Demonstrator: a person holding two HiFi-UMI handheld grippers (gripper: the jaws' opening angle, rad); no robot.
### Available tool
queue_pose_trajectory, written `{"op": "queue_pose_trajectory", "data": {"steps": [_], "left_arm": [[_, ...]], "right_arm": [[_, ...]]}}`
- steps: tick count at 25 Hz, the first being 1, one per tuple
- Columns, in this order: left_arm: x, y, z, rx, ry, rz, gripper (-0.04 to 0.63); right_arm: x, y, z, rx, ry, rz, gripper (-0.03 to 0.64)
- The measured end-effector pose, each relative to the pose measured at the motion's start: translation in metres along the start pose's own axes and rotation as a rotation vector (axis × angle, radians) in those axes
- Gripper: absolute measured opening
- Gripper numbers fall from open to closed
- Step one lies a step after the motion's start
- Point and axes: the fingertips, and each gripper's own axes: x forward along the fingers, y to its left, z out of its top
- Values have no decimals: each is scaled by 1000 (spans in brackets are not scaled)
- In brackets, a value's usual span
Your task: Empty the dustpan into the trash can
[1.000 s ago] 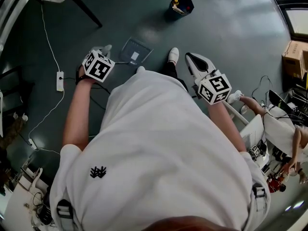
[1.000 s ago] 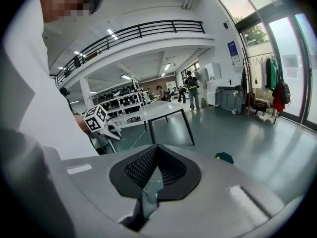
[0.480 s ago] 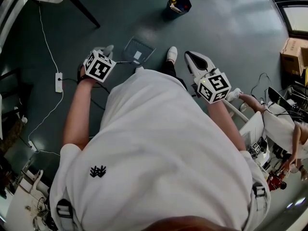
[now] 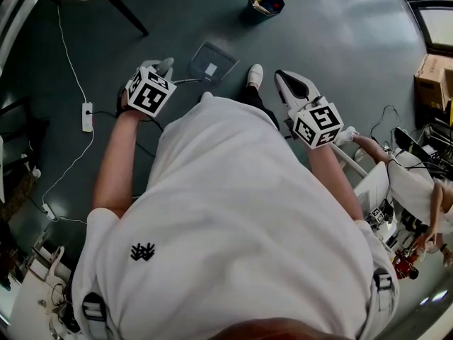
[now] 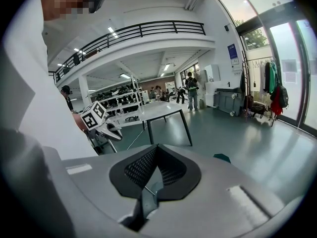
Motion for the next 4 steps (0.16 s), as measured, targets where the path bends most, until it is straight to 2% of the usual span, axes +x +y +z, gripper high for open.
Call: {"op": "queue_pose_trajectory", "data": {"steps": [4], "left_arm": [[-2, 3, 6, 14, -12, 9, 71]], "right_arm": [[6, -1, 1, -3, 5, 0, 2]]}}
